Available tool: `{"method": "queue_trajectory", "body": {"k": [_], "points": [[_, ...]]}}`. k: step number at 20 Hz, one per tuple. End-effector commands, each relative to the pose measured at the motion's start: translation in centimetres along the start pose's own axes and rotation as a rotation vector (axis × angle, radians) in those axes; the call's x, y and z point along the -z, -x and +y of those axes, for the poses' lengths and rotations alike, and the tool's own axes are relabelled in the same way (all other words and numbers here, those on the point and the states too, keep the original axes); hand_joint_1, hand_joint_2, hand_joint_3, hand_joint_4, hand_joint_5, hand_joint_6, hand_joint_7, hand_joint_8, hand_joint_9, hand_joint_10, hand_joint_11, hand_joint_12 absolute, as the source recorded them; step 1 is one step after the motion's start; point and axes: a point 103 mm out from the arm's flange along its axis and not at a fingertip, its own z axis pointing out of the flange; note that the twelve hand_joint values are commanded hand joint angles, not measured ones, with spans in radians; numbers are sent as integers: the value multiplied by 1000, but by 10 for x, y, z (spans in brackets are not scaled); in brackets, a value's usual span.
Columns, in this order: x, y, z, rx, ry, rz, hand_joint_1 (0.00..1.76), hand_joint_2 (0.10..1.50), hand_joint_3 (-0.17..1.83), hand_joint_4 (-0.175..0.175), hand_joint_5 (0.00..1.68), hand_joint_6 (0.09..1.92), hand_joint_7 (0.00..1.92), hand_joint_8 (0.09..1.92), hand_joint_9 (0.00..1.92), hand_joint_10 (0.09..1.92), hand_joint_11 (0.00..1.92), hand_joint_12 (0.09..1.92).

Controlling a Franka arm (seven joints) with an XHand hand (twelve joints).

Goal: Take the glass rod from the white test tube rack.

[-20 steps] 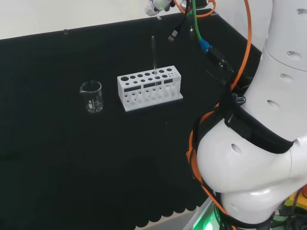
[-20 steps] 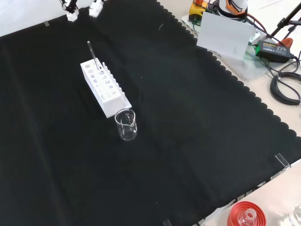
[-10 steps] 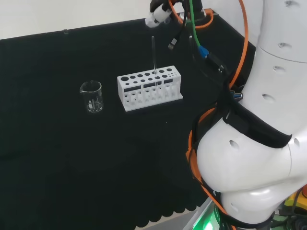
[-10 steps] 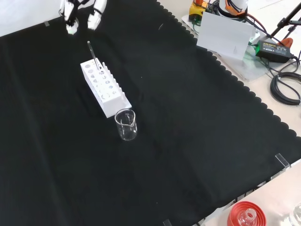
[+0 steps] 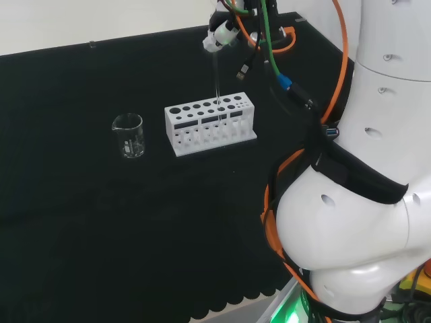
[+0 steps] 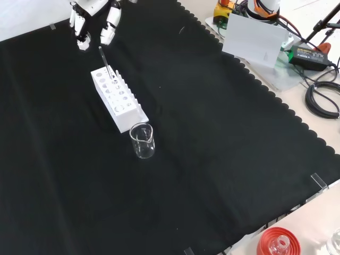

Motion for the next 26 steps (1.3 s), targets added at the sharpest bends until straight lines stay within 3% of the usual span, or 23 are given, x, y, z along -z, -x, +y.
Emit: {"method": "queue_trajectory", "body": {"k": [1, 10, 19, 26], "points": [[-9, -3, -4, 6, -13, -18, 573, 1187, -175, -106, 493, 759, 688, 821, 832, 768, 656, 1299], [-22, -5, 1, 21, -58, -47, 602, 1183, -175, -100, 513, 790, 688, 815, 861, 773, 678, 1305], [-24, -9, 6, 22, -62, -66, 803, 1157, -175, -86, 623, 843, 699, 800, 972, 731, 827, 1254], [-26, -9, 10, 24, -70, -59, 842, 1158, -175, -83, 647, 845, 710, 786, 1012, 703, 900, 1228]]}}
